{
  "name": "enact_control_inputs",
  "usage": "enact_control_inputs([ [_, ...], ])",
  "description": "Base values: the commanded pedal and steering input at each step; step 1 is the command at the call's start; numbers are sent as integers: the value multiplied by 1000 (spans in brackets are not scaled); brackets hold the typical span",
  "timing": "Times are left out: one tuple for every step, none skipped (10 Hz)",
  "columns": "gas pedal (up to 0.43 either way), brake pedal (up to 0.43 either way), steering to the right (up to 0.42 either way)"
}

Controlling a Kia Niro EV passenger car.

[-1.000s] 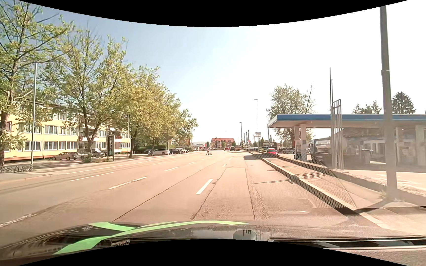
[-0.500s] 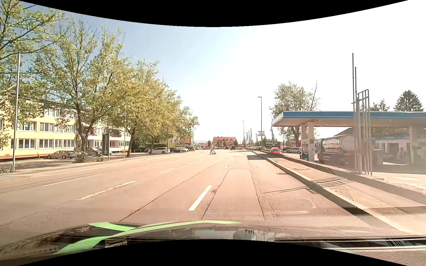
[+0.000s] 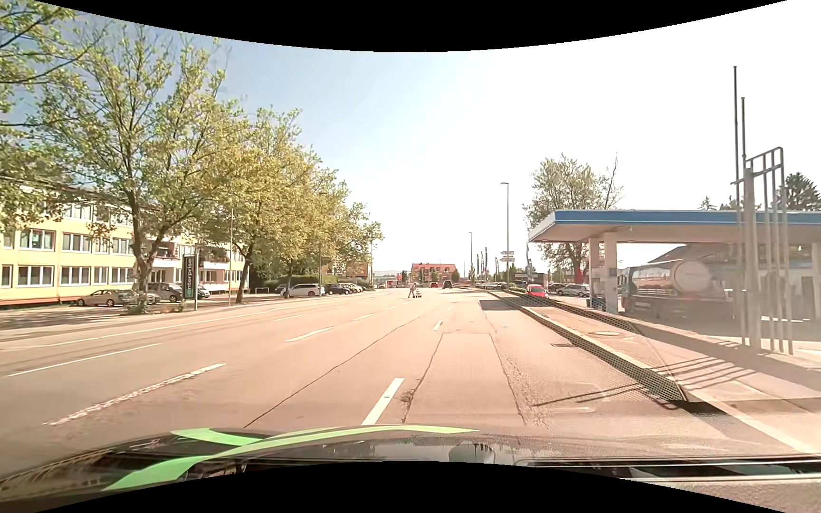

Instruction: Follow the waypoints while adhering to traffic rules and regulations

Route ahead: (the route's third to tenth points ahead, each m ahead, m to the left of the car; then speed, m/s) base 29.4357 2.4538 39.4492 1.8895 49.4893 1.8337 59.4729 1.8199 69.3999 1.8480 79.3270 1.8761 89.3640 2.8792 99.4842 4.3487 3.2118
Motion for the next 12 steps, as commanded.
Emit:
enact_control_inputs([
  [0,0,-6],
  [0,0,-5],
  [0,0,-3],
  [0,0,3],
  [0,0,9],
  [0,0,14],
  [0,0,17],
  [0,0,20],
  [0,0,23],
  [0,0,25],
  [0,0,29],
  [0,0,34],
])
